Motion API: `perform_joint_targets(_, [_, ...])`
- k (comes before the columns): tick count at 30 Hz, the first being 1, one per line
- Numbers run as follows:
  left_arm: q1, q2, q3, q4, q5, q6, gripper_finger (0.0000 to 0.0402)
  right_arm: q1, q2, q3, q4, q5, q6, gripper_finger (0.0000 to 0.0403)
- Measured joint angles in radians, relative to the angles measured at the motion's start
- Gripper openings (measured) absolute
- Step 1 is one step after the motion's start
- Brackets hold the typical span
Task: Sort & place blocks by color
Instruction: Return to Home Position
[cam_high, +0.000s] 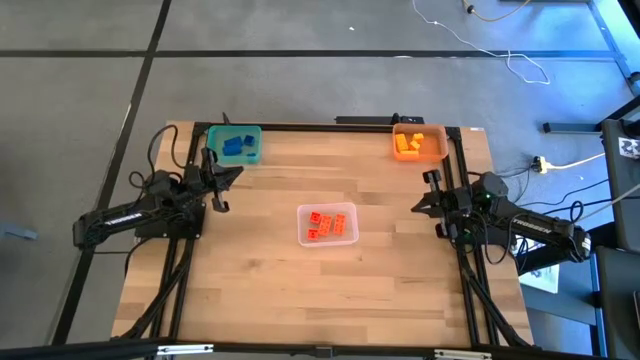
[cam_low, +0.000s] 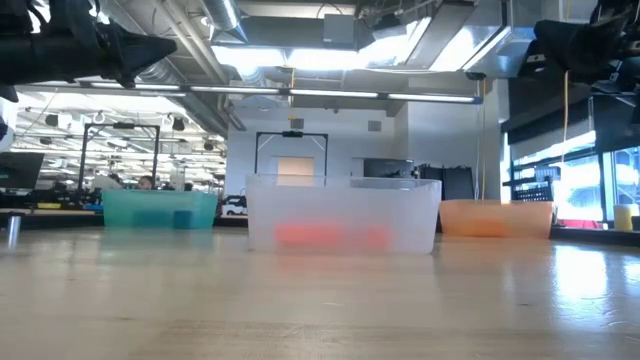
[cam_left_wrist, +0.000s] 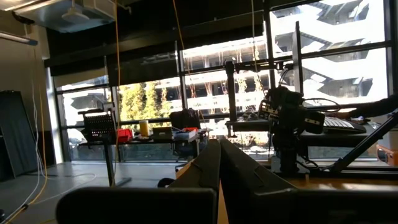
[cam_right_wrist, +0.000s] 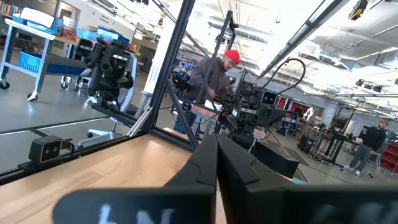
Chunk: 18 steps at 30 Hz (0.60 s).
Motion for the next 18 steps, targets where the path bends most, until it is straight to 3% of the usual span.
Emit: perform_joint_targets(18, [0.000, 0.000, 0.000, 0.000, 0.000, 0.000, 0.0000, 0.000, 0.000, 0.000, 0.000, 0.000, 0.000, 0.0012])
